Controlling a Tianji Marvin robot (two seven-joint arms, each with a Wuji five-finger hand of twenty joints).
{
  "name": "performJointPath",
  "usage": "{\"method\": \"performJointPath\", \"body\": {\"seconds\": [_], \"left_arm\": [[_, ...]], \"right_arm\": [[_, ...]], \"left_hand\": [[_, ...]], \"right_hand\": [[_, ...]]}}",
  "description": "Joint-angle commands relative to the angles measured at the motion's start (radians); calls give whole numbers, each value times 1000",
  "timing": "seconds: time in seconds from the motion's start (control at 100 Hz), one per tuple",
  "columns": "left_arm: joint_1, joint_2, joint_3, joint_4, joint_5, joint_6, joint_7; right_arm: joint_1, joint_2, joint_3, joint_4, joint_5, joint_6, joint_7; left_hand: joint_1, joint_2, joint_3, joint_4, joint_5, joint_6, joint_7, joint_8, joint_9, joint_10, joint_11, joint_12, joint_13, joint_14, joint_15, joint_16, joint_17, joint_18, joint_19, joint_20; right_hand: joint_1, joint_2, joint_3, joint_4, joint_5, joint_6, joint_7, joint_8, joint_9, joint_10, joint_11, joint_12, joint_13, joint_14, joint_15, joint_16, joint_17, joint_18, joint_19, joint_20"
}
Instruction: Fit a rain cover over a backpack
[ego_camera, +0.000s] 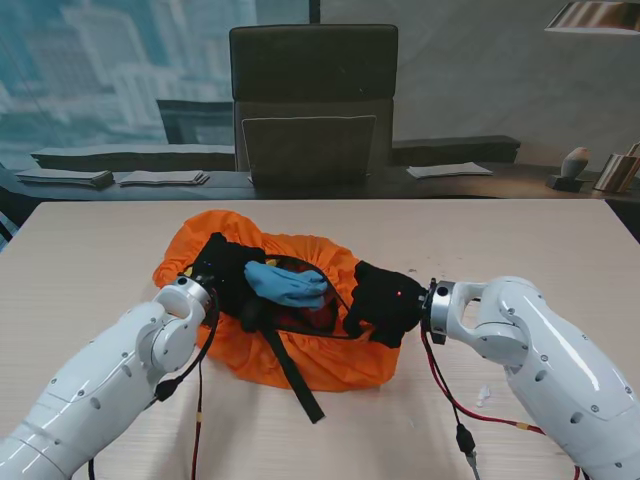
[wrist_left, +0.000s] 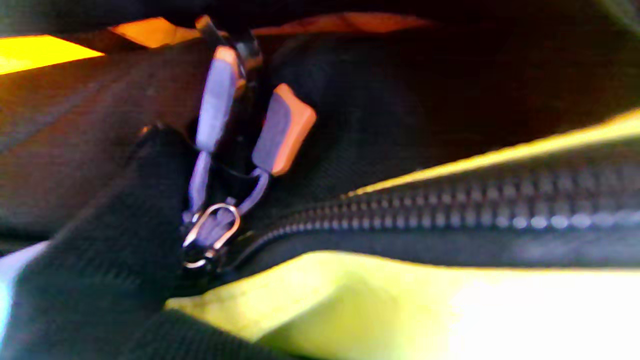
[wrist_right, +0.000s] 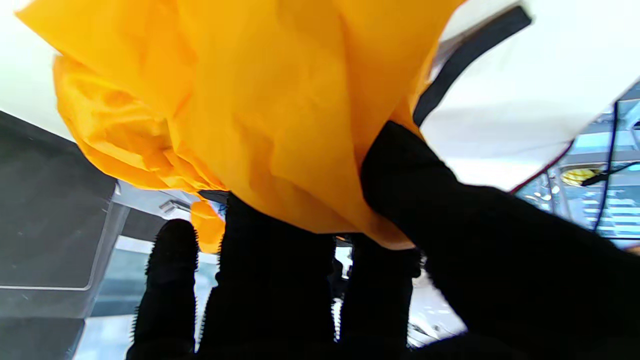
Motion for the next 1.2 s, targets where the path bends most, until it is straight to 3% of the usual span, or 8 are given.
{"method": "performJointPath", "body": {"seconds": [0.0,0.2,0.3,0.7,0.77,0.96,1.09,1.19], "left_arm": [[-24,4,-9,-21,25,-15,-22],[-66,15,13,-10,51,-8,-81],[-71,30,20,-15,91,-57,-122],[-9,59,37,-80,201,-116,-170],[2,64,38,-91,226,-124,-171],[102,72,-50,-206,301,-122,-194],[181,77,-134,-343,318,-129,-348],[236,79,-186,-399,383,-146,-325]], "right_arm": [[-18,2,-2,-20,-6,-23,-14],[-61,-6,45,-66,45,-90,-34],[-70,-22,51,-52,-69,-92,-239],[37,-47,-97,51,-137,180,-524],[62,-47,-132,67,-137,236,-511],[80,-59,-187,109,-87,331,-492],[59,-61,-186,127,-86,353,-530],[44,-64,-175,127,-76,348,-539]], "left_hand": [[37,60,183,117,100,14,111,7,108,23,157,38,51,22,39,22,-30,-8,40,26],[20,47,198,120,113,7,109,-17,137,20,156,40,88,18,63,29,-28,-42,63,36],[-6,52,190,130,105,-47,102,-19,122,-12,137,36,68,-26,40,22,-45,-51,34,22],[-43,17,154,164,153,-114,68,-136,143,-26,151,33,74,-64,36,39,-73,-52,-14,-5],[-43,-5,68,90,152,-132,68,-182,123,-34,145,29,51,-68,23,38,-82,-50,-26,-11],[-160,122,-224,50,-138,70,-277,-280,-285,-10,-117,-113,-278,-88,-242,-27,-140,-21,-131,-67],[-123,147,-341,46,-416,80,-438,-390,-679,6,-245,-249,-555,-112,-404,-101,-190,-34,-210,-109],[-98,130,-315,47,-479,69,-436,-403,-758,10,-248,-268,-600,-112,-436,-131,-181,-48,-200,-102]], "right_hand": [[-25,17,72,2,87,-128,28,28,-6,-7,-6,11,-8,-62,33,12,3,26,-1,15],[-28,19,72,1,87,-138,23,44,-11,-9,-8,17,-6,-63,35,13,5,24,0,17],[-35,15,84,-2,95,-133,17,44,13,-7,-7,17,37,-57,44,10,48,31,26,26],[-25,-8,112,-9,96,-85,41,17,29,32,-4,25,55,-20,54,-3,57,44,52,23],[-29,1,104,-9,87,-83,41,12,21,32,-3,28,46,-22,53,-2,49,42,50,22],[-19,0,96,-4,78,-59,51,3,18,52,4,27,49,-7,55,2,48,49,53,21],[-18,-2,97,-3,77,-48,56,-5,23,57,7,24,57,-2,56,3,53,52,57,21],[-16,-4,98,-4,79,-39,61,-16,24,64,6,22,62,5,50,0,56,58,56,20]]}}
